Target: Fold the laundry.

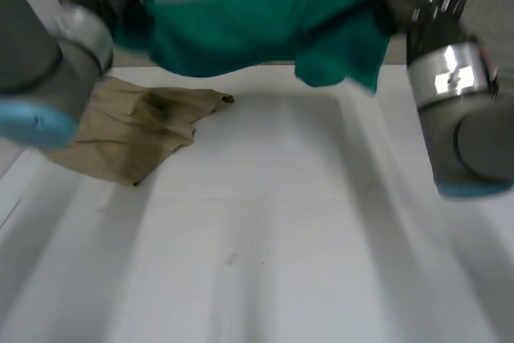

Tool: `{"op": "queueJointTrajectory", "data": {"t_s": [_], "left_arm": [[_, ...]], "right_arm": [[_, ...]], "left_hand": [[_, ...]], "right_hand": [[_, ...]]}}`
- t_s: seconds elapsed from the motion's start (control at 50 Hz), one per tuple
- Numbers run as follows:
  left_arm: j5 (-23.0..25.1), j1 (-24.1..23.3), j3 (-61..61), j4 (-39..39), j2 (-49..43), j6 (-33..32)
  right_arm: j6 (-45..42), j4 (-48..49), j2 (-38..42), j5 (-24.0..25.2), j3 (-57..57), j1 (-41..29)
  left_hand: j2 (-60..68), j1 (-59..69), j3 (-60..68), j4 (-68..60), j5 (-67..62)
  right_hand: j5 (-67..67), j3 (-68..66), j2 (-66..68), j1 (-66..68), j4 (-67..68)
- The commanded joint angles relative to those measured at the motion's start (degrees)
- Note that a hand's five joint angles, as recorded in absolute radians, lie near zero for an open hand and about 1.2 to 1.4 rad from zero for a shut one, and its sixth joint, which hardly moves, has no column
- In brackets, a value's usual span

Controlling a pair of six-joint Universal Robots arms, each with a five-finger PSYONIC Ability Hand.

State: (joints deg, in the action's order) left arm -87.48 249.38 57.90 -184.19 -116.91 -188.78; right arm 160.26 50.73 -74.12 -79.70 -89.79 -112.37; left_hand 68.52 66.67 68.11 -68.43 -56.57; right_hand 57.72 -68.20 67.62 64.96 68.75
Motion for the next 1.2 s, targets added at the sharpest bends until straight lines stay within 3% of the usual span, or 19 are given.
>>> {"op": "queueJointTrajectory", "data": {"t_s": [0.02, 0.16, 0.18, 0.24, 0.32, 0.5, 0.68, 0.74, 0.9, 1.0, 1.2], "left_arm": [[3.2, 1.5, 20.6, 0.1, -2.2, -11.0], [3.1, 2.3, 25.2, -1.4, -8.0, -25.7], [3.0, 2.3, 25.0, -1.4, -8.7, -28.1], [2.7, 2.1, 25.0, -1.4, -7.8, -30.1], [2.2, 1.4, 25.9, -1.7, -5.0, -29.1], [0.6, 0.6, 32.7, -3.5, -1.4, -27.8], [-0.6, 0.1, 40.6, -6.0, 6.4, -27.4], [-0.1, -1.4, 42.6, -5.2, 8.9, -25.7], [-1.7, -9.7, 41.2, -4.6, 8.5, -7.8], [-6.9, -15.7, 36.1, -2.9, 3.0, 1.6], [-16.4, -24.1, 28.7, -0.1, -0.8, 10.9]], "right_arm": [[-1.8, -12.7, 2.7, 5.6, -12.2, 0.9], [-9.5, -14.4, 9.8, 6.0, -15.9, 2.2], [-10.9, -14.5, 10.3, 5.8, -15.9, 2.2], [-11.5, -15.0, 10.3, 5.4, -16.1, 1.9], [-10.7, -15.9, 9.4, 4.6, -15.8, 1.0], [-4.4, -22.9, 3.1, -0.4, -12.3, -0.7], [2.2, -34.3, -4.9, -2.3, -5.7, -4.2], [3.9, -38.1, -6.6, -3.4, -2.3, -6.1], [5.7, -44.2, -7.3, -7.3, 4.4, -12.1], [6.7, -44.5, -7.3, -10.3, 8.0, -14.9], [11.8, -45.6, -7.4, -14.9, 12.3, -18.0]], "left_hand": [[11.5, 13.3, 11.9, -11.6, -13.4], [-3.3, -1.4, -2.9, 3.2, 1.3], [-10.0, -8.1, -9.6, 9.9, 8.0], [-29.3, -27.4, -28.9, 29.2, 27.3], [-37.9, -36.1, -37.5, 37.8, 36.0], [-43.0, -41.1, -42.6, 42.9, 41.0], [-37.6, -35.8, -37.2, 37.5, 35.7], [-41.8, -40.0, -41.4, 41.7, 39.9], [-55.4, -53.6, -55.0, 55.3, 53.5], [-55.4, -53.6, -55.0, 55.4, 53.5], [-58.5, -56.7, -58.1, 58.4, 56.6]], "right_hand": [[12.3, -11.8, 12.4, 15.0, 11.3], [12.3, -11.8, 12.4, 15.0, 11.3], [12.3, -11.8, 12.4, 15.0, 11.3], [12.3, -11.8, 12.4, 15.0, 11.3], [12.3, -11.8, 12.4, 15.0, 11.3], [12.3, -11.8, 12.4, 15.0, 11.3], [12.3, -11.8, 12.4, 15.0, 11.3], [12.3, -11.8, 12.4, 15.0, 11.3], [12.3, -11.8, 12.4, 15.0, 11.3], [12.3, -11.8, 12.4, 15.0, 11.3], [12.3, -11.8, 12.4, 15.0, 11.3]]}}
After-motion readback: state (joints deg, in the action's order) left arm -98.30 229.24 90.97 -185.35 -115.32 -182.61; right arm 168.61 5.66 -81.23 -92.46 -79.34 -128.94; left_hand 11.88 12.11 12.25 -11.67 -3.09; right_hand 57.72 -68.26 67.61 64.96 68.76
